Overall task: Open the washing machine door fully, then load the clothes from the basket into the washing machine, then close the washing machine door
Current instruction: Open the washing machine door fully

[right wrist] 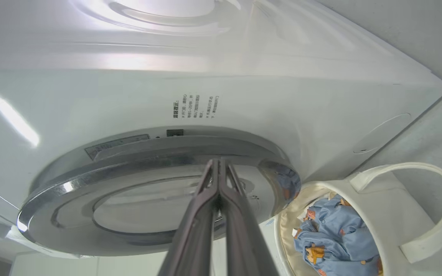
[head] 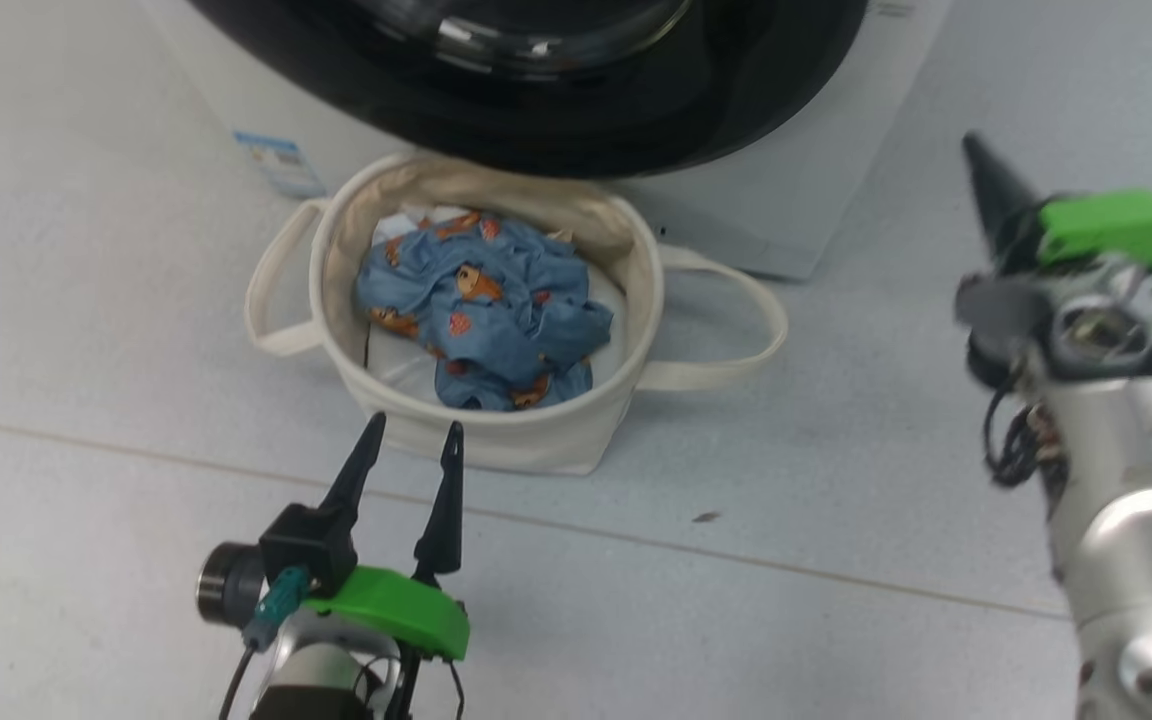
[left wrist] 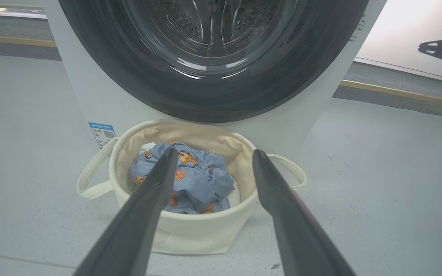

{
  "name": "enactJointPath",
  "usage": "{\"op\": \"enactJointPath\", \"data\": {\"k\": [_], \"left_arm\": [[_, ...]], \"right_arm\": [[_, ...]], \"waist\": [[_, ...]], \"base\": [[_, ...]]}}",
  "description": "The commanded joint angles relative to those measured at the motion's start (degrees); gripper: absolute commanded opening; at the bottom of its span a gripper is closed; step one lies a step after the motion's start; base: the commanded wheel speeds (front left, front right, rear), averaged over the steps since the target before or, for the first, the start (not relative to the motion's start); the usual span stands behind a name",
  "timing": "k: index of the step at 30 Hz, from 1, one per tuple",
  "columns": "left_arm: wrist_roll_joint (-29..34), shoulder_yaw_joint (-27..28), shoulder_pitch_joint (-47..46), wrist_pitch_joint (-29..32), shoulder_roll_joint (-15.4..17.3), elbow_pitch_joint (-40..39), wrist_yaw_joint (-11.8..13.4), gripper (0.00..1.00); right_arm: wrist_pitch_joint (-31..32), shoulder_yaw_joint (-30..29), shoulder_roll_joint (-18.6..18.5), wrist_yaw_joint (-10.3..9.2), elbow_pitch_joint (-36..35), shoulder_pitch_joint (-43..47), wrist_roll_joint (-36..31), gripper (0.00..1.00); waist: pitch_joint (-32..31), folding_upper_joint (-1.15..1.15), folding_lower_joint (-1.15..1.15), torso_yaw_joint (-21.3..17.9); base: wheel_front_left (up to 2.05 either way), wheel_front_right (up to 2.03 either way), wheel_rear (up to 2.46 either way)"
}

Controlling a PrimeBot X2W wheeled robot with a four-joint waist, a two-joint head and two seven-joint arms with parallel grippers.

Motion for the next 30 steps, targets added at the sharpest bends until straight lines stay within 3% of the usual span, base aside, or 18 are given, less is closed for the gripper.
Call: {"op": "enactJointPath", "data": {"k": [1,17,30], "left_arm": [[-0.6,1.0,-1.9,-0.7,0.8,-2.2,0.5,1.00],[-6.0,-7.3,-7.9,-0.7,0.8,-4.9,3.1,1.00],[-7.6,-9.6,-9.4,-0.7,0.8,-5.6,4.4,1.00]], "right_arm": [[0.9,0.4,-0.3,0.01,-1.6,-3.0,0.6,0.00],[15.6,-3.8,-7.3,0.01,2.8,-21.1,9.1,0.00],[24.8,-3.5,-8.3,0.01,6.7,-26.3,13.5,0.00]], "waist": [[2.5,0.00,-0.01,1.7],[13.8,0.00,-0.01,6.7],[16.2,0.00,-0.01,8.1]], "base": [[0.00,0.00,0.00],[0.00,0.00,0.00],[0.00,0.00,0.00]]}}
